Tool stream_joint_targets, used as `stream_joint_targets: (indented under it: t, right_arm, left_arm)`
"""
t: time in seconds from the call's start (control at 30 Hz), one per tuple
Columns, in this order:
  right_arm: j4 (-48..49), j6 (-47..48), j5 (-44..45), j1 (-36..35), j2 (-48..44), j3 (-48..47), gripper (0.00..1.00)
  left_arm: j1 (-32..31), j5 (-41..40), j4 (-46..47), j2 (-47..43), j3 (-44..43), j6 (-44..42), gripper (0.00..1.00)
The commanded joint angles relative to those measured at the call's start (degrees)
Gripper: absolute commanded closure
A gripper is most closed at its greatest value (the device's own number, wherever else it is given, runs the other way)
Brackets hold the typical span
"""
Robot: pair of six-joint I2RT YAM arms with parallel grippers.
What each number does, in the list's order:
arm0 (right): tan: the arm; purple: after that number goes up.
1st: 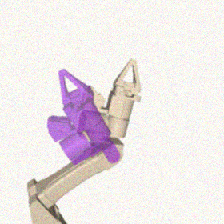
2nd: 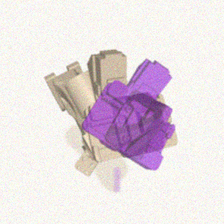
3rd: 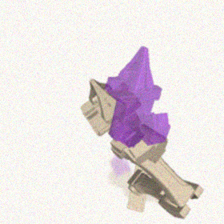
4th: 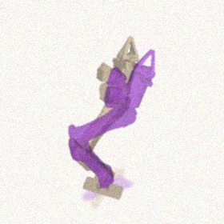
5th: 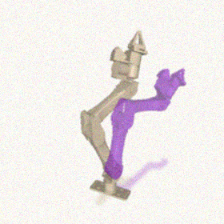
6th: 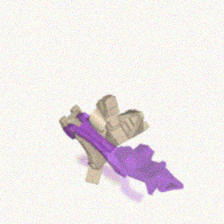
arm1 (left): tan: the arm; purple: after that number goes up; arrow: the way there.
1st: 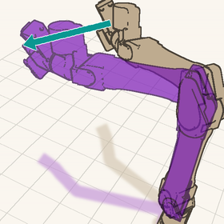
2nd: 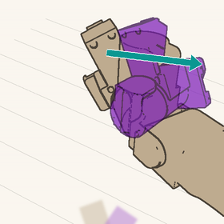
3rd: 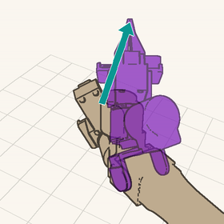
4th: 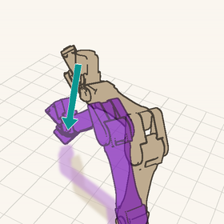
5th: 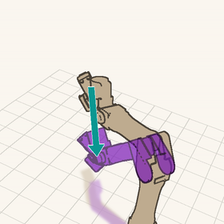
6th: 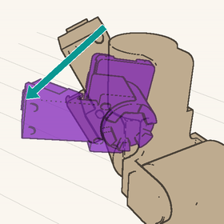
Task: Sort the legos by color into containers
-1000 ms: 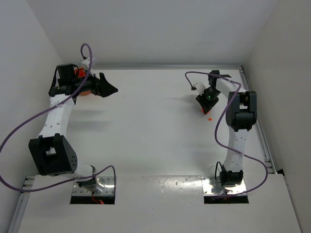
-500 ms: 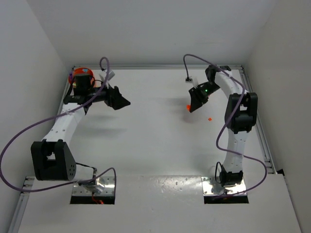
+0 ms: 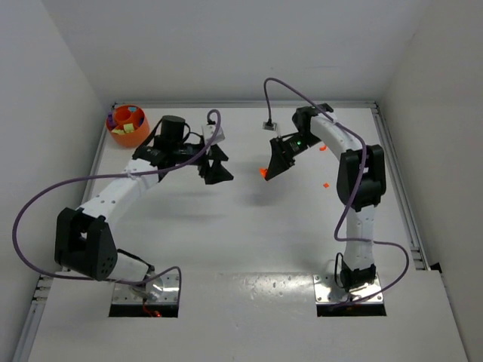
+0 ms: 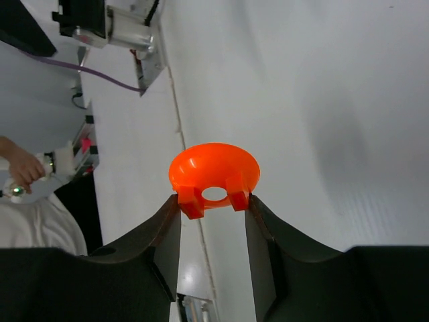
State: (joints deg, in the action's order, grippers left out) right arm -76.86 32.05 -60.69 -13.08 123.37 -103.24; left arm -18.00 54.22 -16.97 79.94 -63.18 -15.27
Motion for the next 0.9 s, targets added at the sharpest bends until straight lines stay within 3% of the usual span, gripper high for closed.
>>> stream_joint_targets:
  t: [0.0,0.23,0.47,0.73,0.87]
  right_arm:
    - [-3.8,-1.1,-6.1,-1.2,-3.5,0.1,0.88]
    - [-3.8,-2.3,-8.5,-5.9,-3.5,2.9,0.88]
    - [-3.8,-2.3,-9.0,-7.6,-4.0,4.6,0.88]
    - [-3.8,-2.3,-8.5,-8.6,-4.5,6.4,0.88]
    - [-3.8,-2.3,-8.5,-8.6,-4.5,6.4,0.88]
  left_arm:
    - [-2.9,-2.7,-4.3,1.8,-5.3,-10.1,0.22]
    - [-13.4,-10.4,-14.0,4.3,-7.2,-30.4,0.32]
    - [-17.5,-14.0,-15.5,6.0,-8.4,-34.0,0.5]
    - [-18.2,-23.2,-15.0,6.0,-8.4,-34.6,0.46]
    - [-18.2,-23.7,-14.5,5.5,-8.9,-34.6,0.41]
